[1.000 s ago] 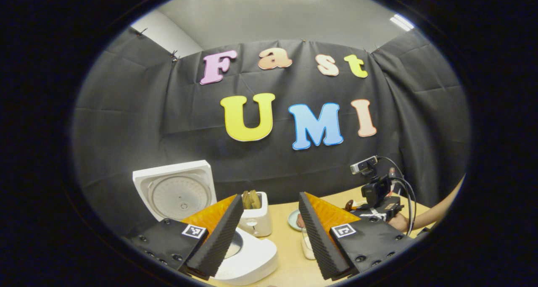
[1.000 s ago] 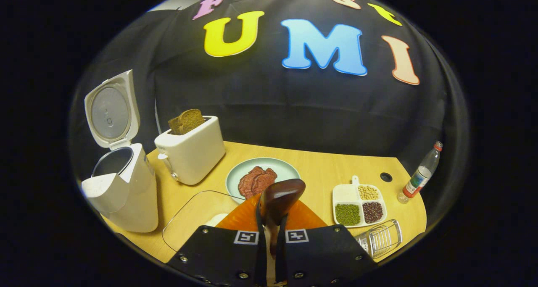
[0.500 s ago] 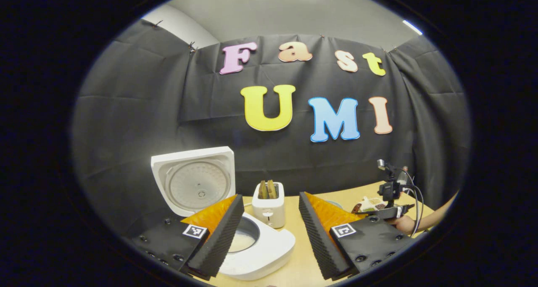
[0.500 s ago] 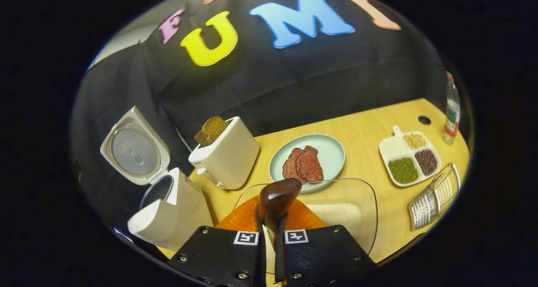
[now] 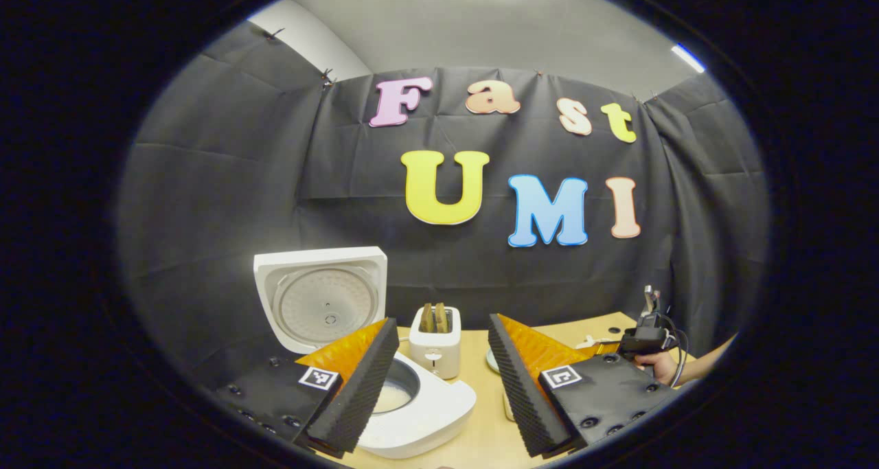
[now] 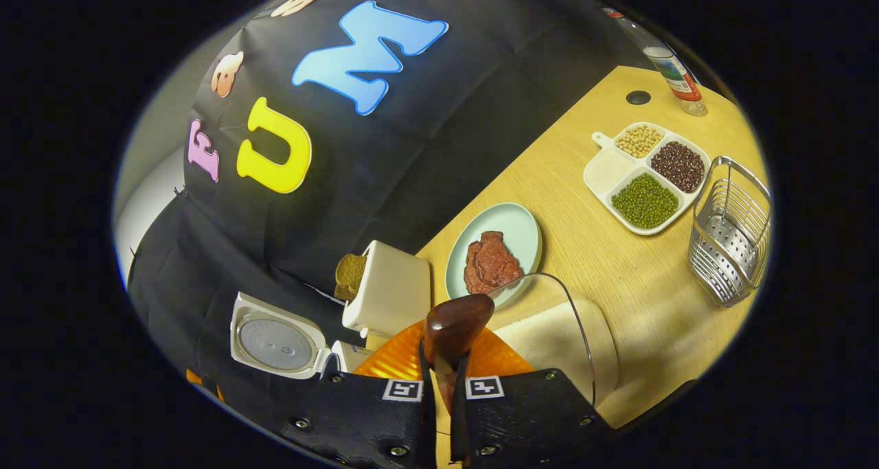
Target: Close the left gripper, press the button to open the rice cooker; take a wooden spoon from the chopstick holder with the right hand, scoop a spoonful of rice and pour it into the rice cooker, then put the wooden spoon back into the chopstick holder.
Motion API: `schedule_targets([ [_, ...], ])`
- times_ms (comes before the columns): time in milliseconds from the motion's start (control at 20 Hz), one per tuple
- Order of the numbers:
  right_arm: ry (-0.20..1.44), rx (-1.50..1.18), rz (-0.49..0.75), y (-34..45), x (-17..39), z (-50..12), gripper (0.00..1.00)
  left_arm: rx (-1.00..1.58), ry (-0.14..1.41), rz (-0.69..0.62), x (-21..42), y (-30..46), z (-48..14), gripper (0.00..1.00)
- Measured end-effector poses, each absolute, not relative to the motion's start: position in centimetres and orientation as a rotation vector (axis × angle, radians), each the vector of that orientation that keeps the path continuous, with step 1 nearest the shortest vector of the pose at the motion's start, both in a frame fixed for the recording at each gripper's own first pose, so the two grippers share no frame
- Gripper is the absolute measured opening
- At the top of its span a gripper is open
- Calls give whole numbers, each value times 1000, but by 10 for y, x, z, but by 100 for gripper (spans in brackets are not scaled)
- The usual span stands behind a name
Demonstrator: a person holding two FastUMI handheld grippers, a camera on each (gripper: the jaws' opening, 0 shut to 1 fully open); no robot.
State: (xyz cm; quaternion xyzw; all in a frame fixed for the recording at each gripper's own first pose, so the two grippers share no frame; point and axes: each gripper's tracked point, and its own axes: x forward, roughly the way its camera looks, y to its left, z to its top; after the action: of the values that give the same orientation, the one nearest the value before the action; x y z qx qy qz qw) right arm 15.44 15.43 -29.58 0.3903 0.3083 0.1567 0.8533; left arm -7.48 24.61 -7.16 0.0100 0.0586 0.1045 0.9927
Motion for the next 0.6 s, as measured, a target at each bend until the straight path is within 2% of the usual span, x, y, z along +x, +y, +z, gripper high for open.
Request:
schedule_targets([
  [300,574,992,368,158,156,-236,8,-1,108,246,-85,258,-72,93],
  [600,541,1146,472,191,147,-181,8,0,88,275,-94,270,-68,94],
])
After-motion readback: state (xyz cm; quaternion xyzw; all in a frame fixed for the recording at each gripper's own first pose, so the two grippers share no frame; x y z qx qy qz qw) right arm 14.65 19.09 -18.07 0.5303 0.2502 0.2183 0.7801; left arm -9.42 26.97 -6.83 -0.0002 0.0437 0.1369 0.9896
